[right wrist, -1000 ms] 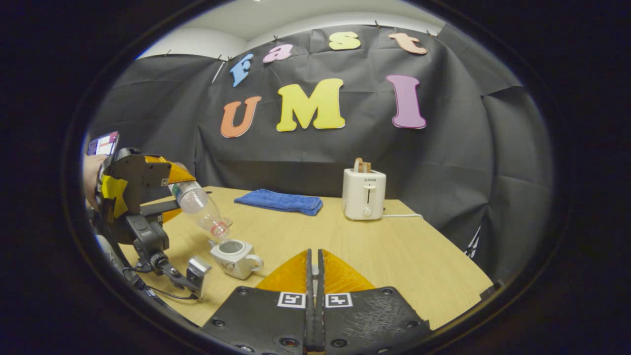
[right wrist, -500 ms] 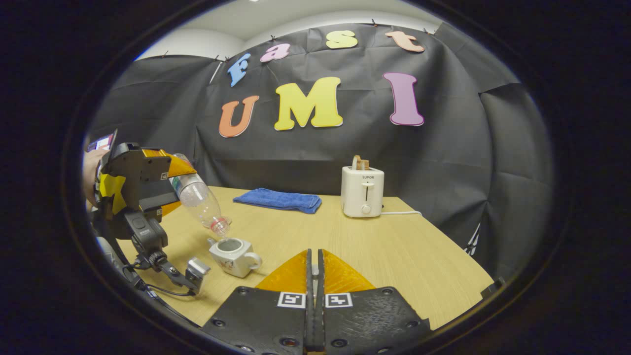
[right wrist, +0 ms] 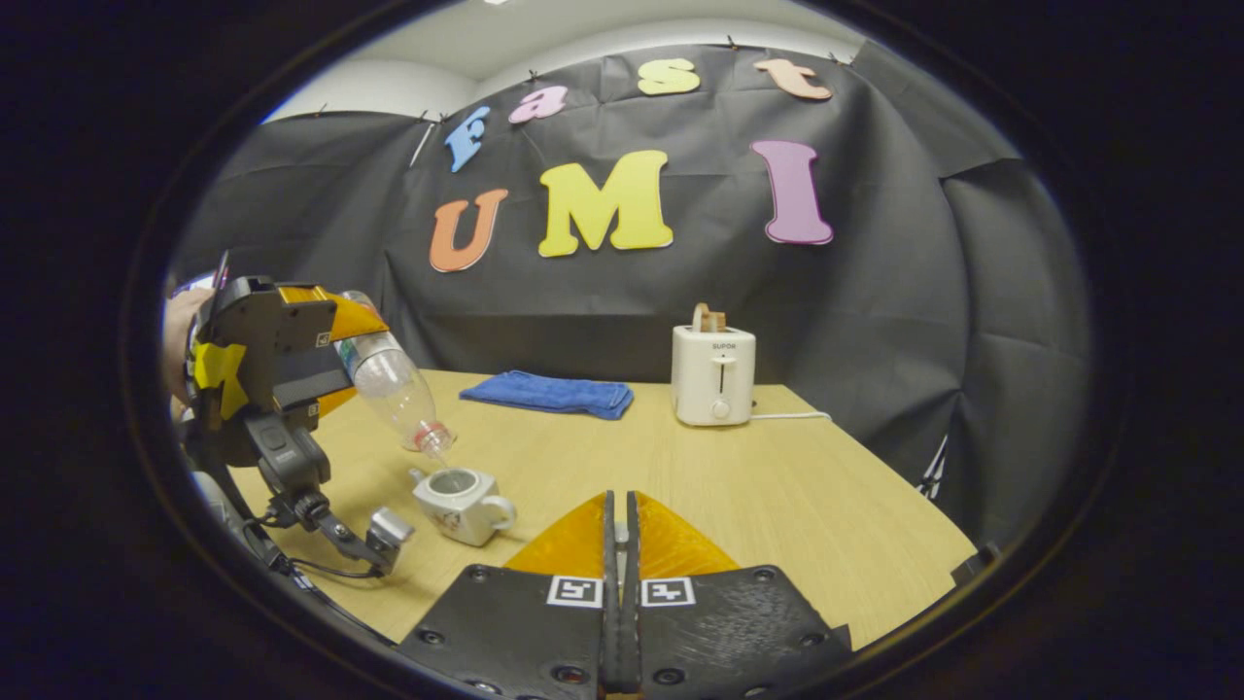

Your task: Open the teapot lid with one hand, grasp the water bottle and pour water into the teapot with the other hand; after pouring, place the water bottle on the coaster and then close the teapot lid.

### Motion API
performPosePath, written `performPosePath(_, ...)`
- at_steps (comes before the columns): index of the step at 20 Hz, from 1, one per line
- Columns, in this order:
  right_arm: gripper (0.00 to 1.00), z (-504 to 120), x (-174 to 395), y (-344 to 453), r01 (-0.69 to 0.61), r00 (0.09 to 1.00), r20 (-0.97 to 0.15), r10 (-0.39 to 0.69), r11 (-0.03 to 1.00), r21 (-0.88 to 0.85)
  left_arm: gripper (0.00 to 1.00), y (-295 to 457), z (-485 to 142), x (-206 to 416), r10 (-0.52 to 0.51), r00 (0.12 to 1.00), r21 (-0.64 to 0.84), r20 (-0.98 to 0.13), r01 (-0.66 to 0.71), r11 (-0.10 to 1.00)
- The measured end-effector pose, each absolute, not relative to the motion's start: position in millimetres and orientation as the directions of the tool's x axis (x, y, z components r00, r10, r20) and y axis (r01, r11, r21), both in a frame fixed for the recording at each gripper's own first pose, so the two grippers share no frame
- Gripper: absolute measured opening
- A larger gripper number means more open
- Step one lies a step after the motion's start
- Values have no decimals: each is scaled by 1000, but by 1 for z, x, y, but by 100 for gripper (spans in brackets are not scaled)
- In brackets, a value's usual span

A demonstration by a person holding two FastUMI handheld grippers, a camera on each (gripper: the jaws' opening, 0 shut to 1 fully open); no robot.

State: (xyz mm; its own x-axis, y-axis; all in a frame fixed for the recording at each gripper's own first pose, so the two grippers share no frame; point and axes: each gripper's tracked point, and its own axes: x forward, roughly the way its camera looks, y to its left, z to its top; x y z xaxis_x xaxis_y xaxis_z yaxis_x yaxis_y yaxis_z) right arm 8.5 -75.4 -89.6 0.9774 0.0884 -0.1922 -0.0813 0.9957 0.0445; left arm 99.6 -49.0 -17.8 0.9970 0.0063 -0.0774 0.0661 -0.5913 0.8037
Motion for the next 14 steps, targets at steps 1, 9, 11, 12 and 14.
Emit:
performPosePath(1,0,-90,9,-75,-83,977,-193,90,996,45,74,-50,-18,99,5,997,804,-80,67,-591)
performPosePath(9,0,-85,8,-75,-82,979,-184,88,996,42,74,-51,-21,102,-16,996,822,-85,61,-567)
performPosePath(11,0,-83,7,-76,-79,980,-182,84,996,38,74,-47,-18,103,-12,997,844,-77,59,-533)
performPosePath(12,0,-83,7,-77,-74,980,-182,79,997,35,73,-47,-15,104,-6,997,857,-79,65,-512)
performPosePath(14,0,-82,7,-77,-69,980,-182,75,997,37,74,-45,-21,108,1,994,885,-108,97,-456)
